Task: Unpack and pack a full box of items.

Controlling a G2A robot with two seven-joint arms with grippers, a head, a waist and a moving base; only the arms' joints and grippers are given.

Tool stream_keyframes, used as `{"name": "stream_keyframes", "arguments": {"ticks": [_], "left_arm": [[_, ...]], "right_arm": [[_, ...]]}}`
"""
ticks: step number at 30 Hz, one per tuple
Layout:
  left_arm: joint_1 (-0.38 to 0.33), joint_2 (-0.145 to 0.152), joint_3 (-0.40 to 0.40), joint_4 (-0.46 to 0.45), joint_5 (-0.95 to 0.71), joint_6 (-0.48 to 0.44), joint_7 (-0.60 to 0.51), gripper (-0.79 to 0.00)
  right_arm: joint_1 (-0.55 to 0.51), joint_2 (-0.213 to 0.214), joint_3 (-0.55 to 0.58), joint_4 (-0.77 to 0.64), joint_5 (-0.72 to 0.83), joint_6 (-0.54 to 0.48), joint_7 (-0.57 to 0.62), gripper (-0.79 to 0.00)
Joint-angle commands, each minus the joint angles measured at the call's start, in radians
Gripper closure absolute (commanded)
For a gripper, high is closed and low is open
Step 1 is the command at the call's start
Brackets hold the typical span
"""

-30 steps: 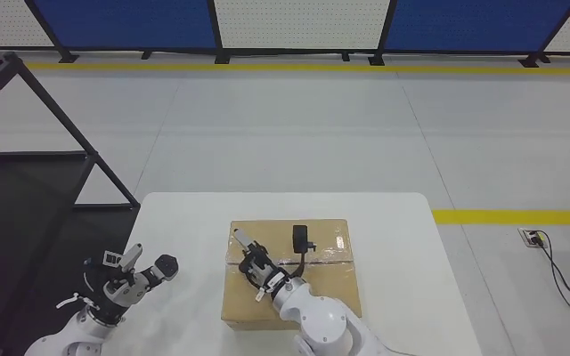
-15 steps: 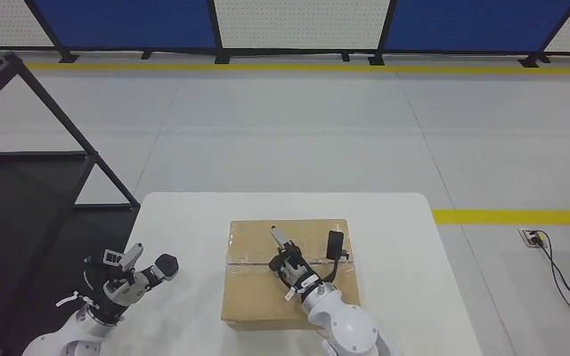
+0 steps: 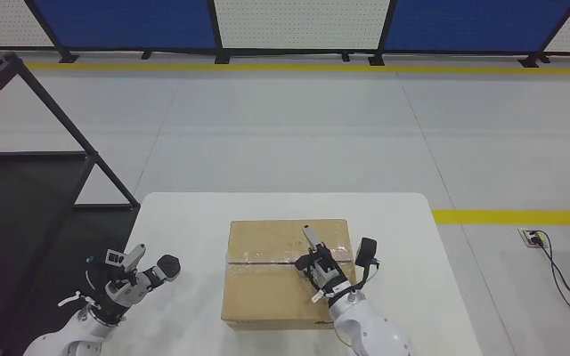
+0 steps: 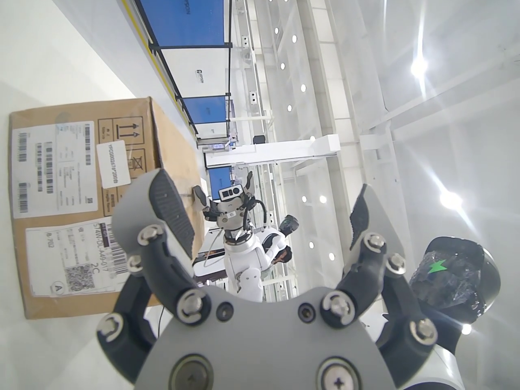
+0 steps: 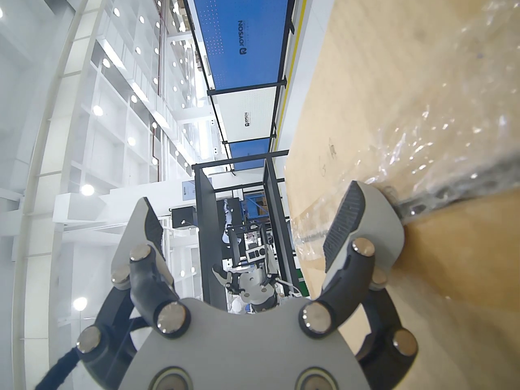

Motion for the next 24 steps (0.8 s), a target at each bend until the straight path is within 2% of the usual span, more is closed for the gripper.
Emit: {"name": "stream_keyframes", "arguments": {"ticks": [1,10,24], "left_arm": [[0.001,0.0,0.0,0.0,0.0,-0.001,0.003,-0.785],[0.007,0.0,-0.001,-0.007,0.001,-0.007,0.014,-0.785],[0.003,0.0,0.012,-0.019,0.014,-0.002,0.029,-0.785]], "right_arm": [[-0.003,0.002,0.012,-0.005,-0.001,0.005,0.004,-0.785],[-0.036,0.01,0.093,-0.025,0.027,-0.008,0.012,-0.785],[-0.151,0.023,0.216,-0.088,0.075,-0.076,-0.007,-0.785]]}}
